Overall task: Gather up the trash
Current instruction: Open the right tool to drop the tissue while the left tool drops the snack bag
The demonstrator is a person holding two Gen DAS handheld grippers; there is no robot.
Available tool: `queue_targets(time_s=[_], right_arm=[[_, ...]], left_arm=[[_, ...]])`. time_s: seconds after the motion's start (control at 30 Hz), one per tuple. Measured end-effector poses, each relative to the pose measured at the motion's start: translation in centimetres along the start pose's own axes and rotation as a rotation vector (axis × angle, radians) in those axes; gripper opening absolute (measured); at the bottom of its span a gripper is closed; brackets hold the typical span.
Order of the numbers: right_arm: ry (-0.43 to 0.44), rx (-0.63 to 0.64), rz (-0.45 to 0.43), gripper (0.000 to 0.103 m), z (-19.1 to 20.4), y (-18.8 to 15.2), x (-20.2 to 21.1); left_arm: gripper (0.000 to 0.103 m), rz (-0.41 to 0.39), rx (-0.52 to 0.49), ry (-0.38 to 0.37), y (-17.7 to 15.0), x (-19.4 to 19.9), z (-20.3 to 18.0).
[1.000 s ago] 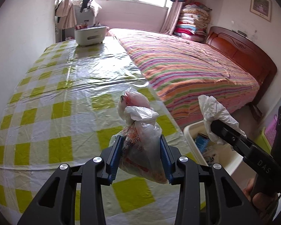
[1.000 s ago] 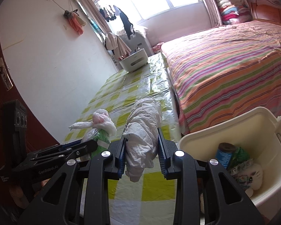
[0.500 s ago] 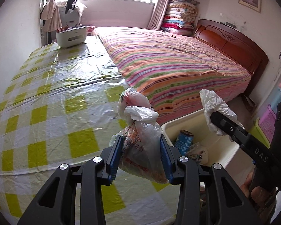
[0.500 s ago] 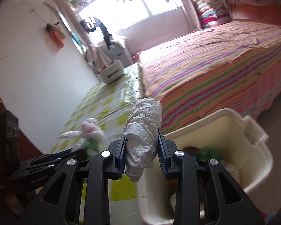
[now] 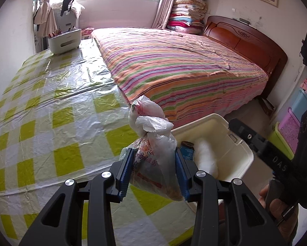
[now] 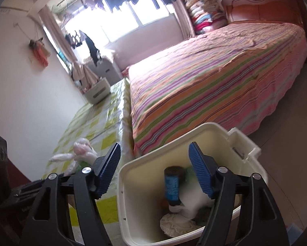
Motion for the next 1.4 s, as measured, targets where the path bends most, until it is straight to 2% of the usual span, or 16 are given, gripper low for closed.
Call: queue_targets(time_s=[0.33,0.63,0.87,0.93,1.03,1.1,1.23,1.33,1.4], right_arm=[[-0.003,-0.113,-0.073,0.072,-2.4,0.5,1.5],[0.009,-0.164,-0.144,0.072,-3.7,1.6,3.6],[0.006,-0.171,-0.15,0.072,-4.2,1.1,3.1],[0.004,-0.18,-0.154,0.072,-4.4,1.1,3.3],[-0.001,-0.18,-0.16,0.073,-4.3,1.1,3.3],[-0.002,-0.179,-0.163,0.073,-4.3,1.0,3.2],[-0.032,-0.171,-0.19,0.073,-4.2,1.0,3.7],[-0.058,-0.159,-0.22,0.073,-4.1,0.6,5.1],[-0.069,-0.127,-0.242,0.08,-3.2,0.0,6.7]], left_arm=[[0.039,0.016,-0.04,-0.03,0.0,-1.2,-2.7],[0.039,0.055,-0.071,-0.055,-0.3,-3.3,-4.7],[0.04,0.08,-0.101,-0.074,-0.6,-5.1,-6.0],[0.045,0.084,-0.108,-0.074,-0.8,-5.4,-6.3],[0.068,0.072,-0.119,-0.068,-0.8,-5.3,-6.6],[0.074,0.053,-0.118,-0.067,-0.6,-4.8,-6.7],[0.077,0.029,-0.106,-0.042,-0.5,-3.7,-6.5],[0.077,-0.005,-0.104,0.014,-0.6,-2.2,-6.1],[0.077,-0.043,-0.115,0.061,-0.8,-0.3,-5.9]])
Point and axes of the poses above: each gripper's, at about its wrist camera, not at the fingertips, and x roughly against the way its jaws point, z to its left, y to its top, the point moved 8 cm from there along -x, roughly the way its jaws point, and after that the axes turned 10 degrees about -y, right-handed, at the moved point
